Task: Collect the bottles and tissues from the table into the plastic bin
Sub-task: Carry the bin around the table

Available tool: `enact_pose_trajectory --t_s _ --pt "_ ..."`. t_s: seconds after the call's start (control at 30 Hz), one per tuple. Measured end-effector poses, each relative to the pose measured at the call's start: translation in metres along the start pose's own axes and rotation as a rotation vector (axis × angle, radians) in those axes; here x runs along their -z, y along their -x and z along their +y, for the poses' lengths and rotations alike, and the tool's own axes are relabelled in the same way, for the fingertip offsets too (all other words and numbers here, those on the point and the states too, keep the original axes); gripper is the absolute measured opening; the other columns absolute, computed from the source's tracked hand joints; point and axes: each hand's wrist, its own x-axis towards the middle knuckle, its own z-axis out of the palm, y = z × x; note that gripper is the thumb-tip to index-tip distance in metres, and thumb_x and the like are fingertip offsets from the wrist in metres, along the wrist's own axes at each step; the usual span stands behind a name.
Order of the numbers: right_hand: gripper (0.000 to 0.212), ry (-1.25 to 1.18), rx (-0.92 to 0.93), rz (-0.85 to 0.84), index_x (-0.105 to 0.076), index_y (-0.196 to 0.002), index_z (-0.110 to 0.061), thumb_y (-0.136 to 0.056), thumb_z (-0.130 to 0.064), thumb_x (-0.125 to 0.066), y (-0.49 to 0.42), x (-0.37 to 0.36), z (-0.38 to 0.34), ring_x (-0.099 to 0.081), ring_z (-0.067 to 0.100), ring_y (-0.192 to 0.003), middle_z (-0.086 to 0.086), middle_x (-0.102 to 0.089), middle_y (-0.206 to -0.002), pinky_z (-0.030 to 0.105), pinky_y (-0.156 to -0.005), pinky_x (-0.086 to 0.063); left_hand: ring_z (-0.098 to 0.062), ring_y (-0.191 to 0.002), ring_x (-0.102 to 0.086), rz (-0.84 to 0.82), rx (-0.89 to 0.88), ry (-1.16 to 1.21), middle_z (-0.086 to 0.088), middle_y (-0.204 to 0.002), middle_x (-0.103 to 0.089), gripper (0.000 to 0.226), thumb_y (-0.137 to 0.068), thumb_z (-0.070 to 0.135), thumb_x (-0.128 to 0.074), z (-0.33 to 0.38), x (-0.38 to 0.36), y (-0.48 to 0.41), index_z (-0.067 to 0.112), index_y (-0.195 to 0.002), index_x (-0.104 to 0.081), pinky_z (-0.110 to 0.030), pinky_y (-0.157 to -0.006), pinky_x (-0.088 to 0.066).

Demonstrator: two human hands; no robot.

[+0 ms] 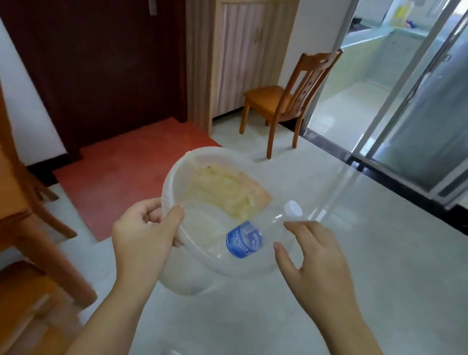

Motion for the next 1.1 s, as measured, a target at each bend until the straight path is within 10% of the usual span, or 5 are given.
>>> enact_pose_trajectory --t_s 0.37,1.1 --pt "0.030 -0.042 0.198 -0.078 -0.062 -0.104 -0.010 -0.076 -0.020 -0.067 -0.202 -0.096 -0.032 -0.057 0.025 -0.096 0.009 -0.064 -0.103 0.034 -0.079 -0.046 0.000 -0.041 -0.058 0.158 0.015 0.002 0.010 -0.051 -0.065 0.014 -0.077 0.018 -0.071 -0.003 -0.039 -0.170 0.029 -0.082 -0.063 -0.011 -0.040 -0.044" --pt "0.031 -0.392 0.917 -0.455 -0.061 -0.105 -0.010 -0.076 -0.020 -0.066 -0.434 -0.265 -0.165 -0.055 0.028 -0.091 0.008 -0.063 -0.103 0.032 -0.074 -0.042 -0.015 -0.062 -0.062 1.144 -0.038 -0.034 0.013 -0.063 -0.063 0.015 -0.069 0.033 -0.072 0.009 0.009 -0.311 0.032 -0.082 -0.066 -0.033 -0.061 -0.054"
